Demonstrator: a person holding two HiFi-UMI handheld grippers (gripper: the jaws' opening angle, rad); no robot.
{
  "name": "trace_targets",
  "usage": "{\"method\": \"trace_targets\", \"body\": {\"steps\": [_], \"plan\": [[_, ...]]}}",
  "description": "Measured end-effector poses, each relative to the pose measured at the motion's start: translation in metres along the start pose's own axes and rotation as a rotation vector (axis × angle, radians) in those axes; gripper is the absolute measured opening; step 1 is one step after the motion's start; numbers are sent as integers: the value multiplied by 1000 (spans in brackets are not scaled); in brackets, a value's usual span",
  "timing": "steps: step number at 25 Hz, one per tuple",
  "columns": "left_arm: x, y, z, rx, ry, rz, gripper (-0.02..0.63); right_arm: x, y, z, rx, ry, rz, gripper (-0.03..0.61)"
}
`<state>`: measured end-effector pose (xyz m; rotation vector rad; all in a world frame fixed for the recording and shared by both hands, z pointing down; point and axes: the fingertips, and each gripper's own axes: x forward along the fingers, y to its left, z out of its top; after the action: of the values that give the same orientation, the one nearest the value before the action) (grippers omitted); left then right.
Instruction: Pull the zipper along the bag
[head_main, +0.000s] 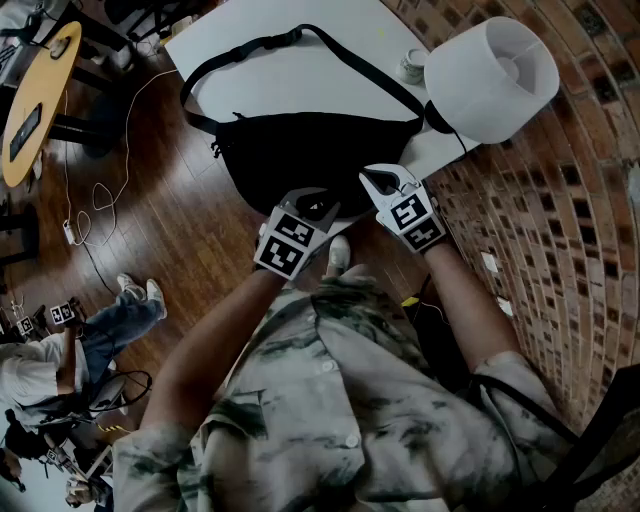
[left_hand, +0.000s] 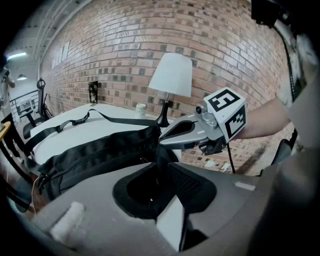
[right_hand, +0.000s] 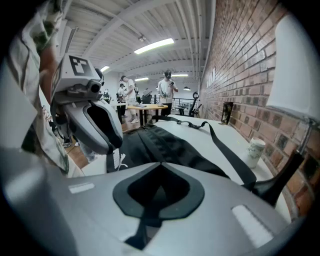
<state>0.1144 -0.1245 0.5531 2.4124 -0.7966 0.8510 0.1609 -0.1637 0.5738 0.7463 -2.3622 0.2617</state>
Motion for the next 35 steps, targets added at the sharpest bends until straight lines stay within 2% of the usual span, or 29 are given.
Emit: {"method": "trace_targets", "body": {"steps": [6, 14, 20, 26, 28, 29, 35], "plan": [[47, 19, -19, 24, 122, 46, 92, 41, -6, -21, -37, 107, 46, 5], [74, 36, -32, 32, 216, 148, 94, 54, -4, -35, -11, 136, 74, 5], [76, 32, -32, 31, 225, 149, 110, 59, -4, -38, 1, 135, 82, 5], [78, 27, -36, 76, 248, 160, 110, 58, -4, -38, 3, 112, 83, 3], [78, 31, -36, 64, 243, 180, 91, 59, -4, -37, 4, 111, 85, 3], [77, 34, -37, 54, 238, 185, 40, 59, -4, -37, 4, 110, 86, 3], [73, 33, -39, 24, 243, 147, 35, 59, -2, -38, 11, 126, 95, 2]]}}
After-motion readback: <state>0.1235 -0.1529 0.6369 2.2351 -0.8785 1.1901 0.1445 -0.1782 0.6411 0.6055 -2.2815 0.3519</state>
